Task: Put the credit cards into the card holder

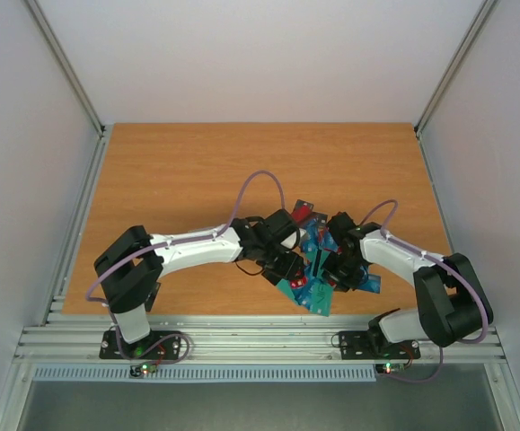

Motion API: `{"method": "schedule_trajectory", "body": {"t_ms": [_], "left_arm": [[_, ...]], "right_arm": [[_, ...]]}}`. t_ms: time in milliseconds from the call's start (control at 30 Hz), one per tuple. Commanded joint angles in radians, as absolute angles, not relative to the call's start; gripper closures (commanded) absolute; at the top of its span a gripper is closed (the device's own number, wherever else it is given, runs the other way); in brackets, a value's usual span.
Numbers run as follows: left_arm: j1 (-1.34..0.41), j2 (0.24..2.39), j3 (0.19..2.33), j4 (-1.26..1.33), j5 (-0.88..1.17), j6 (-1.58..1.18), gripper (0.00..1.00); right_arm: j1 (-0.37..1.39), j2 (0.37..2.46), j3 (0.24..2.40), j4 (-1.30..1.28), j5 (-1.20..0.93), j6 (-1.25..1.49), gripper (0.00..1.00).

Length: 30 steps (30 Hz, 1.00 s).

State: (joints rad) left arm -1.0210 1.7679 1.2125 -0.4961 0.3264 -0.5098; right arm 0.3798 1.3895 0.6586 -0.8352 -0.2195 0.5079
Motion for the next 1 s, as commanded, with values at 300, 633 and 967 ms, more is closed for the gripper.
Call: {"method": "schedule_trajectory", "body": {"t_ms": [300,633,967], "left_arm": [[-1.051,1.778,1.163,-0.389,0.400,-0.521,0.47],[-1.084,1.900,1.265,-0.359,0.477,-0.535,0.69],[-1.088,2.045,1.364,-0.337,0.551,-0.560,0.80]], "right_arm": [[0.445,1.343,0.677,-0.939,-0.213,0.517,0.63],[0.445,1.167,0.658,-1.061,-0.240,0.481,0.48],[0.444,1.064,0.547,-0.984,-0.385,0.449,0.47]]}}
